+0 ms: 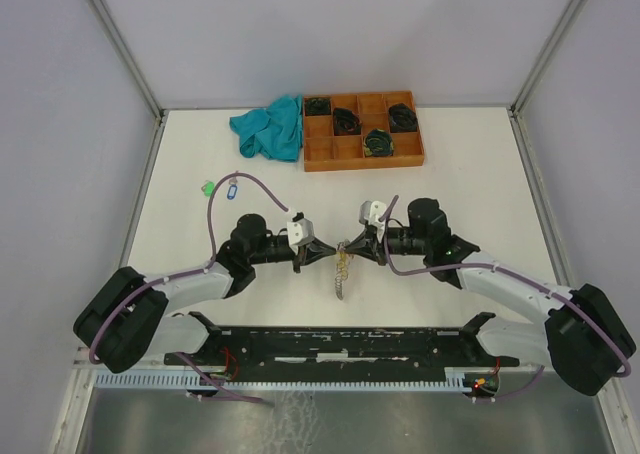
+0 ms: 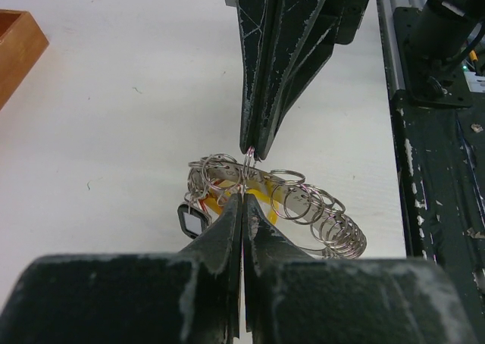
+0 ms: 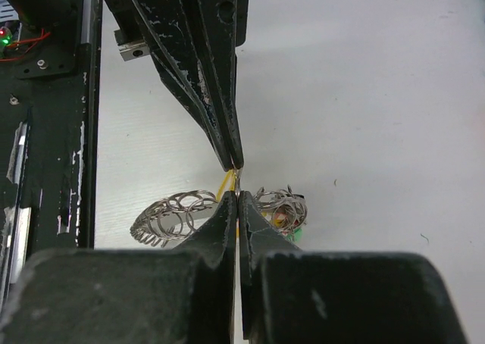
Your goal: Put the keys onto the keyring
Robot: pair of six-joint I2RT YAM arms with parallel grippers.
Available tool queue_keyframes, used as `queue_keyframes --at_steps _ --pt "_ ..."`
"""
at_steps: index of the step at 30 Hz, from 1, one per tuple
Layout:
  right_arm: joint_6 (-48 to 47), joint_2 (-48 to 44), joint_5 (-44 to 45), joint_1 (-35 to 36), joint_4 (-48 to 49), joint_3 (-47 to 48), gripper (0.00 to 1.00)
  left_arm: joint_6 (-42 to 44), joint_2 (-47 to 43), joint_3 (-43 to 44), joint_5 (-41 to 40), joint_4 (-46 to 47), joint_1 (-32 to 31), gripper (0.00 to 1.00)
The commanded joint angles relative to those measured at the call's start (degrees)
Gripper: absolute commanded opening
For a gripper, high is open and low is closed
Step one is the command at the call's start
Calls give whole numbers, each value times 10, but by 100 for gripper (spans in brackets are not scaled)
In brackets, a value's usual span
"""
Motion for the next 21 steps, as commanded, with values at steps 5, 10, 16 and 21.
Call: queue_keyframes --at_steps 5,10,16,21 --pt "-33 15 -32 -2 -74 62 8 27 -3 24 -1 -15 4 3" --pt "-40 31 -49 -1 -91 76 1 22 2 27 9 -12 2 3" --pt "-1 17 -47 -1 2 54 1 4 9 13 3 25 2 14" --pt "-2 17 -60 -1 17 58 0 0 10 3 -2 47 2 27"
